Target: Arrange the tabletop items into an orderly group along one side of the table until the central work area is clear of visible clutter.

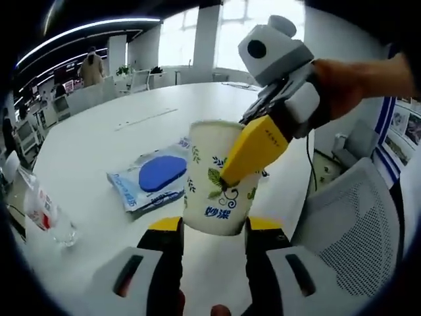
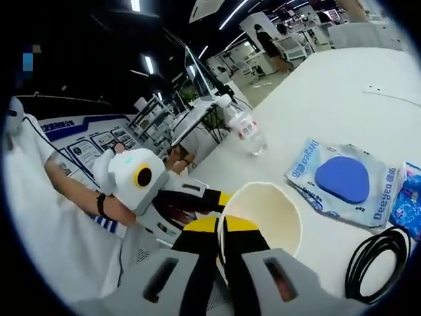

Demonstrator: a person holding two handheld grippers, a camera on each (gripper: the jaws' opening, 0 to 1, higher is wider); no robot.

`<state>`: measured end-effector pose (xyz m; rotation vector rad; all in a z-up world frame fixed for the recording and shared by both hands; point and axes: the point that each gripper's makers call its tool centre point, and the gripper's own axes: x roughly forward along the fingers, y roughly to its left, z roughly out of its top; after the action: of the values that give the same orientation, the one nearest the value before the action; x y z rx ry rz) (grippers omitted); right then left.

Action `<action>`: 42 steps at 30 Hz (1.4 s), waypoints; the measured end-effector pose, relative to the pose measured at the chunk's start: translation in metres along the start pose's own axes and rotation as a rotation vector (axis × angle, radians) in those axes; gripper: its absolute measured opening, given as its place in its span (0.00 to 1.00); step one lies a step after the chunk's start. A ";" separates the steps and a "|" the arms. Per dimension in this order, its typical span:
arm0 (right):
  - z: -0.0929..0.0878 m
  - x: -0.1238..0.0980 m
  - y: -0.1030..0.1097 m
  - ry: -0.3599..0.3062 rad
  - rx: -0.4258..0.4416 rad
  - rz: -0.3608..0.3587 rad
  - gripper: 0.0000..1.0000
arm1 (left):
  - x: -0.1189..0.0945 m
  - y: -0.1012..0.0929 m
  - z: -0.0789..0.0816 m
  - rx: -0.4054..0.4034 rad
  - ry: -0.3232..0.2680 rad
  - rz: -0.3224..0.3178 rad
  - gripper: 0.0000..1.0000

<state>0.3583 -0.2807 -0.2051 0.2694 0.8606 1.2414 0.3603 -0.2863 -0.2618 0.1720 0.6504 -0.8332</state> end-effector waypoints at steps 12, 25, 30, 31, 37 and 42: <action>0.021 0.023 0.000 -0.002 -0.029 -0.017 0.00 | -0.017 0.040 -0.012 -0.131 -0.029 0.093 0.34; 0.035 0.041 -0.013 0.021 -0.074 -0.077 0.00 | -0.045 0.082 -0.032 -0.256 -0.044 0.193 0.34; 0.044 0.049 -0.019 0.037 -0.103 -0.097 0.00 | -0.054 0.095 -0.036 -0.302 -0.063 0.222 0.34; 0.045 0.050 -0.020 0.039 -0.106 -0.100 0.00 | -0.055 0.096 -0.036 -0.311 -0.067 0.225 0.34; 0.048 0.064 -0.025 0.099 -0.176 -0.118 0.00 | -0.064 0.105 -0.044 -0.360 -0.082 0.251 0.35; 0.052 0.077 -0.025 0.126 -0.214 -0.107 0.00 | -0.071 0.110 -0.050 -0.409 -0.101 0.267 0.35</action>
<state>0.4170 -0.2056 -0.2185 -0.0262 0.8307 1.2480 0.3829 -0.1486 -0.2705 -0.1515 0.6724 -0.4372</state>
